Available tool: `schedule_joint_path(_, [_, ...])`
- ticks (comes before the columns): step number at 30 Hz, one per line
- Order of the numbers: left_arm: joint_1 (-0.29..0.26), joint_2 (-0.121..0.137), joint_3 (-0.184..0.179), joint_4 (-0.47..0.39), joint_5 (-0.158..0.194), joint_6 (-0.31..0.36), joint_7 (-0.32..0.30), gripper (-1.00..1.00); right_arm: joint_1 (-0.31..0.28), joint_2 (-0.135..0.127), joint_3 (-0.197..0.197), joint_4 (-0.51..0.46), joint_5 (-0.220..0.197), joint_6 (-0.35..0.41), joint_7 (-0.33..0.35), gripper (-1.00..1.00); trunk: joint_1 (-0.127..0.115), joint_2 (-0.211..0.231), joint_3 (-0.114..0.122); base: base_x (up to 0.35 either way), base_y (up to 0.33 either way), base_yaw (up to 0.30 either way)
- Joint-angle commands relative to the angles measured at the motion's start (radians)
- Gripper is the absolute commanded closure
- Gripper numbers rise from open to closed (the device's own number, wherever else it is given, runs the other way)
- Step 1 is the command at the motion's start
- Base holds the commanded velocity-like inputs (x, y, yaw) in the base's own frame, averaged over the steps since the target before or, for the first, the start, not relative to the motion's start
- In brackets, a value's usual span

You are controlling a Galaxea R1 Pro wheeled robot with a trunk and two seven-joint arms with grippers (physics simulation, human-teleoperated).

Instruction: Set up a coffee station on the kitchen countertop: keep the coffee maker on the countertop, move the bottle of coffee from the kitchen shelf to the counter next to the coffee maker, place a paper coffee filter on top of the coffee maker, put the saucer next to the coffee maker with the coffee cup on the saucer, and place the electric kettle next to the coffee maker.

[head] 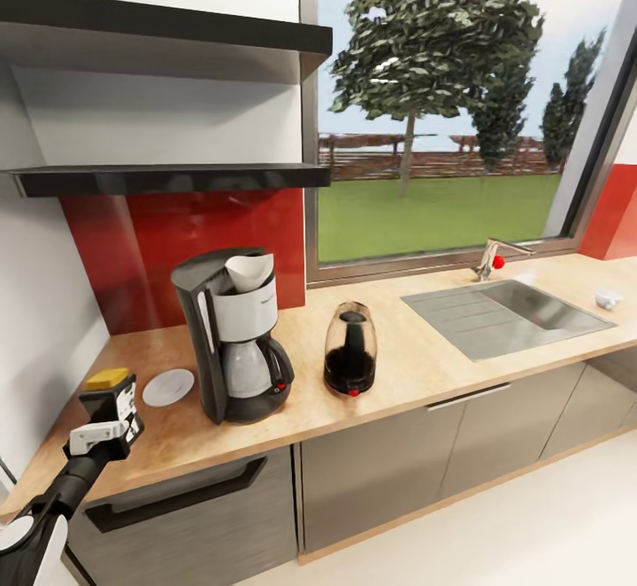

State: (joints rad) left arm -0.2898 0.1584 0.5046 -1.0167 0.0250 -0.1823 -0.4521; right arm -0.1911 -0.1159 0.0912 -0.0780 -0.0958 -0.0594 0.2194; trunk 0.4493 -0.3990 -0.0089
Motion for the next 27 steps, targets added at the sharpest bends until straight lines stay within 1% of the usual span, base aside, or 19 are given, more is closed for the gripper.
schedule_joint_path(1, [-0.001,0.000,0.002,0.001,0.001,-0.002,-0.007,1.00,-0.001,-0.001,0.008,0.001,-0.010,-0.003,0.003,-1.00,0.001,-0.001,-0.001,0.213,0.037,0.000])
schedule_joint_path(6, [-0.002,0.001,0.003,0.000,0.001,-0.002,-0.007,1.00,-0.001,-0.001,0.005,0.000,-0.010,-0.004,0.003,-1.00,0.001,-0.001,-0.001,0.293,0.114,0.000])
schedule_joint_path(12, [-0.002,0.001,0.004,-0.016,0.005,-0.002,-0.007,1.00,-0.001,-0.001,0.006,0.000,-0.010,-0.003,0.003,-1.00,0.001,-0.001,-0.001,0.276,0.202,0.000])
schedule_joint_path(18, [0.002,0.001,0.005,-0.061,0.008,-0.003,-0.006,1.00,-0.001,-0.001,0.005,0.000,-0.011,-0.004,0.003,-1.00,0.001,-0.001,-0.001,0.057,0.046,0.000])
schedule_joint_path(23, [0.003,0.001,0.005,-0.070,0.009,0.000,-0.006,1.00,-0.001,-0.001,0.005,0.000,-0.011,-0.004,0.003,-1.00,0.001,-0.001,-0.001,0.013,0.004,0.000])
schedule_joint_path(27, [0.002,0.001,0.005,-0.071,0.009,0.000,-0.005,1.00,-0.001,-0.001,0.005,0.000,-0.011,-0.003,0.003,-1.00,0.001,-0.001,-0.001,0.129,0.064,-0.075])
